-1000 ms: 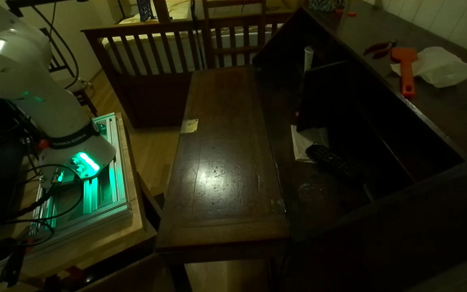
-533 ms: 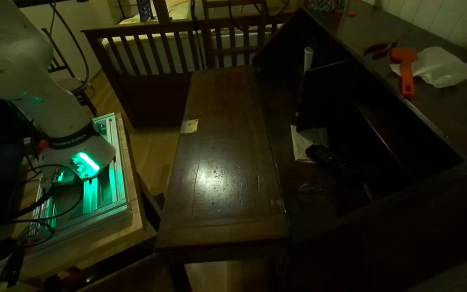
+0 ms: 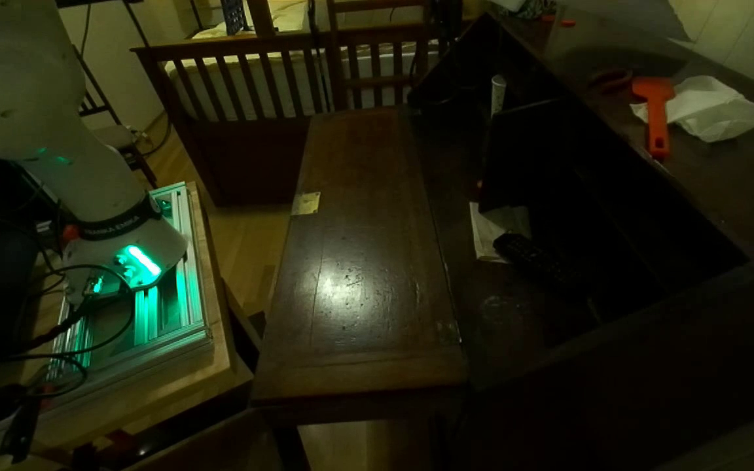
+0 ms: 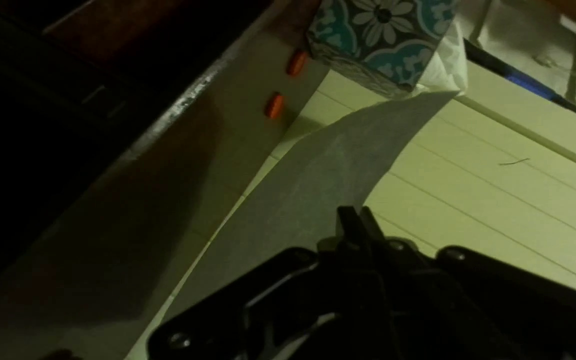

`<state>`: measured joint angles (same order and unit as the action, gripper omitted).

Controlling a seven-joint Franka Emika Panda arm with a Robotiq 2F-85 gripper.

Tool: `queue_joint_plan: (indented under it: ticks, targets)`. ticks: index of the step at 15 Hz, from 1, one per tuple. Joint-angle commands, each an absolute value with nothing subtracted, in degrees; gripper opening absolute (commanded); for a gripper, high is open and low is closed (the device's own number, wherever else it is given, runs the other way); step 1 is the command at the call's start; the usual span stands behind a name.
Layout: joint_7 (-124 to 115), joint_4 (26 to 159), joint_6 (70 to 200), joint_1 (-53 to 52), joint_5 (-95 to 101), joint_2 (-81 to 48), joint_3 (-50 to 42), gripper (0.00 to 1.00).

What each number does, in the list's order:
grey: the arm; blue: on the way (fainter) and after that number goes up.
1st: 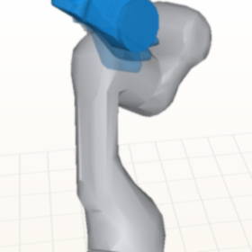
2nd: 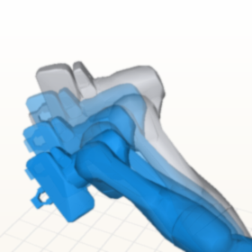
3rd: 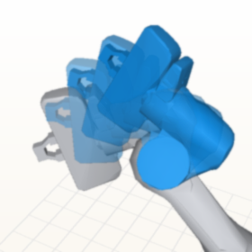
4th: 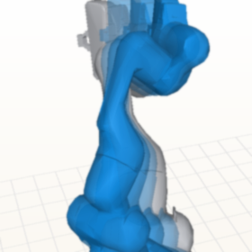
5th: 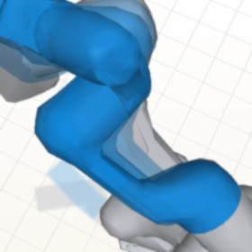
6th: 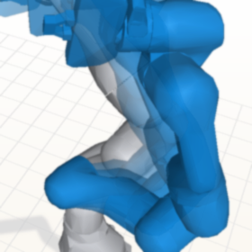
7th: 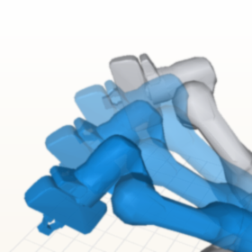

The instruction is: Put the white paper on the top part of the dresser

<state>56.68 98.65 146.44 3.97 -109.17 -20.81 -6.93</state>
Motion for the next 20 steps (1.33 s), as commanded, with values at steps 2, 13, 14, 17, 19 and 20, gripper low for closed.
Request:
queue_joint_plan:
  ticks: [2, 13, 14, 17, 19, 20]
  targets:
    - [56.19, 90.55, 150.45, 3.3, -111.14, -28.72, -6.85, 0.0]
    - [47.66, 79.73, 157.18, 1.42, -112.18, -36.94, -5.89, 0.0]
    - [46.36, 78.56, 158.12, 1.32, -112.76, -37.68, -5.69, 0.0]
    - [39.6, 76.7, 161.63, 0.6, -111.92, -39.3, -5.22, 0.0]
    - [34.19, 76.27, 163.88, -0.01, -110.54, -39.95, -4.79, 0.0]
    - [31.6, 76.15, 164.74, -0.34, -109.82, -40.22, -4.59, 0.0]
